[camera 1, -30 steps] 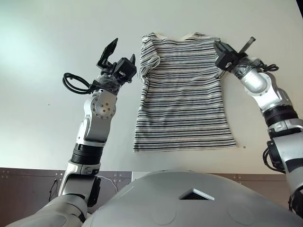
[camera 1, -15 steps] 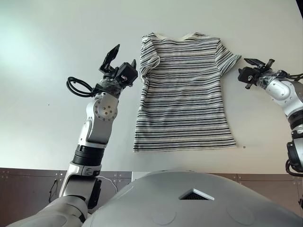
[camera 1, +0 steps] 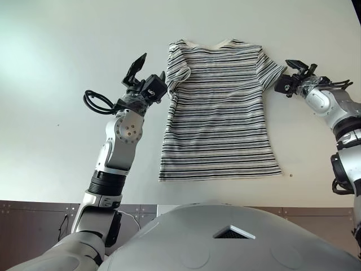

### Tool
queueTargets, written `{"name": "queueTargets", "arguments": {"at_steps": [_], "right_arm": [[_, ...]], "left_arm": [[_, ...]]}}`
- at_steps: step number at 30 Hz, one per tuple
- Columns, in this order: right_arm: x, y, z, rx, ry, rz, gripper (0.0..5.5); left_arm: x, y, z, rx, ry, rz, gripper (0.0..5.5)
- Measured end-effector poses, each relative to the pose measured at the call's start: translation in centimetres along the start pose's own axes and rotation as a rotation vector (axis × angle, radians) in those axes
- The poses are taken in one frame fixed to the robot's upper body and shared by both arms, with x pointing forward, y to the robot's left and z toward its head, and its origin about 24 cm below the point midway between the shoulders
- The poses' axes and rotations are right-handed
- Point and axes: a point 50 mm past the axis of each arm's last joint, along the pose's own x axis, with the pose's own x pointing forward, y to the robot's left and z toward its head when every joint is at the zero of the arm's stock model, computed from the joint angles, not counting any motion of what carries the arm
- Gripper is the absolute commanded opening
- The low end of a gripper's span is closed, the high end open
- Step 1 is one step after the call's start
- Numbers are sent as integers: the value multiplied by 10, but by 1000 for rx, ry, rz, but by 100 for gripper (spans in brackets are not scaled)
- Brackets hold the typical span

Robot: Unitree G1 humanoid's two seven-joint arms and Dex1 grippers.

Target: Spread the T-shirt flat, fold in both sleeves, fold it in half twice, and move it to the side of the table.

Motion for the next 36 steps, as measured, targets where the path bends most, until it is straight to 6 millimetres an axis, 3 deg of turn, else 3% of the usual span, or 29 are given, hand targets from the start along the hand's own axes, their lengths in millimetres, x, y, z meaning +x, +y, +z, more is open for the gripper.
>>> {"name": "queueTargets", "arguments": {"at_steps": [15, 26, 31, 36], "right_arm": [[2, 1, -3, -2, 51, -27, 12], [3, -1, 6, 73, -13, -98, 12], [-3, -25, 18, 147, -139, -288, 12], [-5, -19, 36, 130, -242, -253, 12]], "left_arm": [[1, -2, 2, -8, -4, -1, 321], [0, -3, 2, -9, -5, -2, 321], [-3, -5, 1, -5, 3, 2, 321], [-3, -5, 2, -6, -1, 6, 321]]}}
